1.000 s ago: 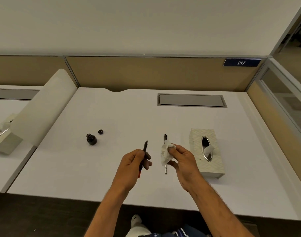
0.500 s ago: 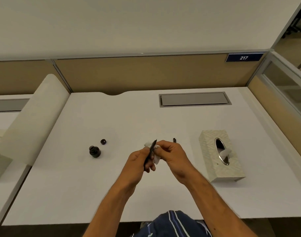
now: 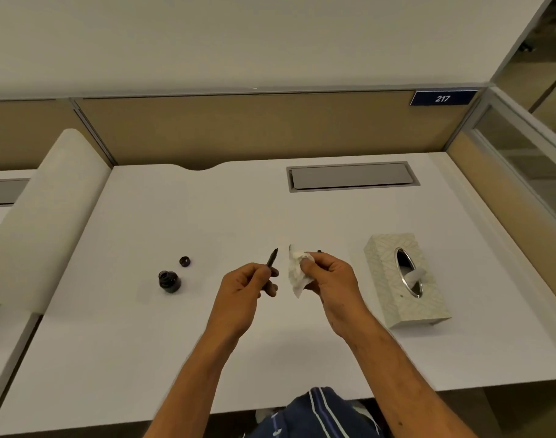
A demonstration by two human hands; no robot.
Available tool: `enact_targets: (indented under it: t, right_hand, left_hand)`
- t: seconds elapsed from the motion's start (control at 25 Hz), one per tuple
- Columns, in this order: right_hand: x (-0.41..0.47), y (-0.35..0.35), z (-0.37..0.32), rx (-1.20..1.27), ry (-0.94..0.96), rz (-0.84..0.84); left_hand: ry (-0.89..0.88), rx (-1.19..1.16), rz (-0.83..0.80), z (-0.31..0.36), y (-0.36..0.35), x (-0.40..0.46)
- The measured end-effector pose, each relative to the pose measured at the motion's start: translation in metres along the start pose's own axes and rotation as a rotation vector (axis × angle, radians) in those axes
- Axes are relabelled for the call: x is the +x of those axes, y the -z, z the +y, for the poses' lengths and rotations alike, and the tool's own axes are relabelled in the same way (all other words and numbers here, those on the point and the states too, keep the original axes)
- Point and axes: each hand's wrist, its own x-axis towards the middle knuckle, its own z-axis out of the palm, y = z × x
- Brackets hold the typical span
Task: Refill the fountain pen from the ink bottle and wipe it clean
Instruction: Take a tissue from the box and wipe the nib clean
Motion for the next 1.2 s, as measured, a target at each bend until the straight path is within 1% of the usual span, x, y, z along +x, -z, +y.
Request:
enact_targets:
  t: [0.04,0.08,0.16,0.28,0.36,0.48,0.72,0.88,1.04,1.2]
  right_hand:
    - [0.000,0.001,0.002,0.018,-0.023,0.007]
    - [-0.002,0.001,0.005,0.054,-0.048,-0.026]
    - [-0.007,-0.004,0.008,0.129,-0.098,-0.143]
    - [-0.009,-0.008,0.006,0.140,-0.080,-0.233]
    - [-0.010,-0.007,0.005,0.132,-0.068,-0.260]
    - [-0.010,-0.010,0.005,0.106,-0.050,-0.240]
    - [-0.010,-0.015,0.006,0.038,-0.005,-0.183]
    - [-0.010,-0.017,0.010,0.031,0.021,-0.163]
    - [-0.009,-0.011,0.006,0.076,0.015,-0.160]
    - [-0.001,-0.001,-0.001,0.141,0.016,-0.085]
  left_hand:
    - [-0.015,0.034,-0.003,0.001,-0.002,-0.001]
    - [-0.032,0.063,-0.004,0.001,-0.005,-0.003]
    - [-0.060,0.095,0.019,0.001,-0.007,-0.005]
    - [-0.068,0.161,0.071,-0.001,-0.004,0.000]
    - [-0.076,0.218,0.077,-0.001,-0.001,0.001]
    - [-0.091,0.266,0.080,-0.002,0.000,-0.001]
    - [-0.096,0.237,0.028,0.000,0.000,-0.004]
    - [-0.065,0.247,-0.044,0.003,0.002,-0.006]
    - [-0.041,0.351,-0.093,0.000,0.004,-0.010]
    - [-0.034,0.291,-0.078,-0.003,0.013,-0.013]
